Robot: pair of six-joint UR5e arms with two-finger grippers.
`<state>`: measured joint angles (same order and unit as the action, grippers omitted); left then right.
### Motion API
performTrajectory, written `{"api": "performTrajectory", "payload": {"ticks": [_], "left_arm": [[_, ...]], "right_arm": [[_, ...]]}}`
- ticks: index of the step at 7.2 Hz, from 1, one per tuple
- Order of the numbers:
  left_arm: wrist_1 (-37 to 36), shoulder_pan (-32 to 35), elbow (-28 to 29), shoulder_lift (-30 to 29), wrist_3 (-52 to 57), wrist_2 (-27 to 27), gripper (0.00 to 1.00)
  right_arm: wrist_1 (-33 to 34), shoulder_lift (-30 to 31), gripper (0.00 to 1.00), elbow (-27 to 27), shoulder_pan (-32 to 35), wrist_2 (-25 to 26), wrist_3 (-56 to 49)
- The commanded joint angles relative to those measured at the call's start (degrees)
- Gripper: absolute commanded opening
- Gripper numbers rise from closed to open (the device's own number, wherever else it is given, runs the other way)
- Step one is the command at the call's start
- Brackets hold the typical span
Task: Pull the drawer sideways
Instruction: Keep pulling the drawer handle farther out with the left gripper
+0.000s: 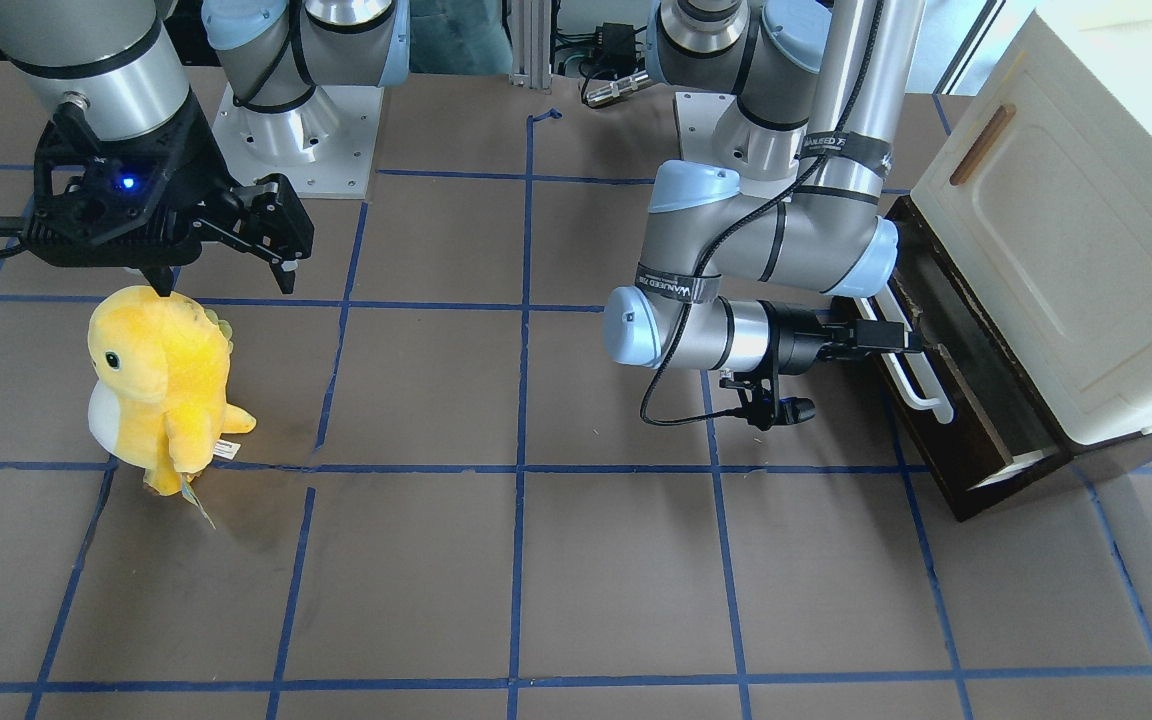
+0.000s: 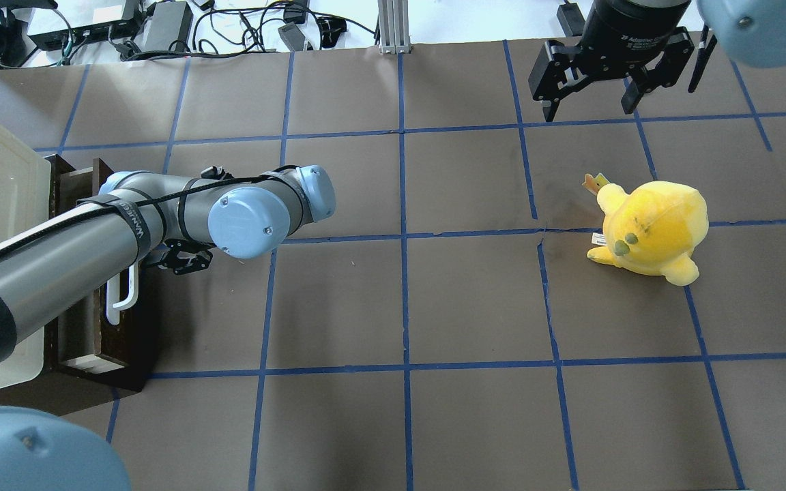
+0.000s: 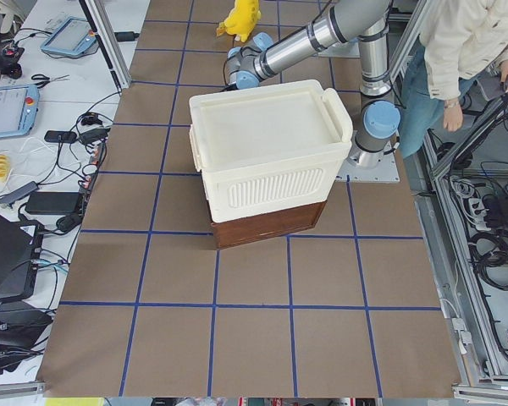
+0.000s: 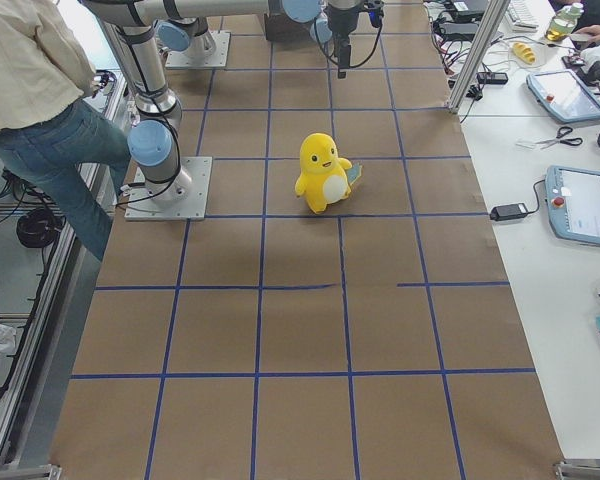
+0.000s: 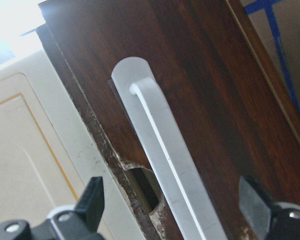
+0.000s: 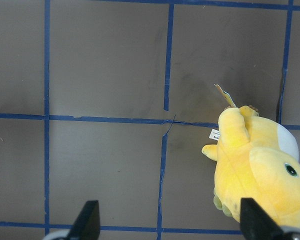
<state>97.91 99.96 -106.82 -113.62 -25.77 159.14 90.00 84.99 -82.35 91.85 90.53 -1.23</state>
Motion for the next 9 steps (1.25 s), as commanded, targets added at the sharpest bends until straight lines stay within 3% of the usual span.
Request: {"api": "performTrajectory", "payload": {"ticks": [1, 3, 9], "left_arm": [[0.0, -0.46, 0.03, -0.46, -0.25, -0.68, 0.37], [-0.09, -0.38, 0.12, -0.55, -0.77, -0.77, 0.12], [-0.26, 1.38, 1.53, -0.64, -0.25, -2.52, 0.12]], "right_arm": [[0.0, 0.0, 1.0, 0.0, 0.0, 0.09, 0.0], [0.0, 0.0, 1.0, 0.0, 0.0, 0.0, 0.0], [0.0, 0.0, 1.0, 0.0, 0.0, 0.0, 0.0]]}}
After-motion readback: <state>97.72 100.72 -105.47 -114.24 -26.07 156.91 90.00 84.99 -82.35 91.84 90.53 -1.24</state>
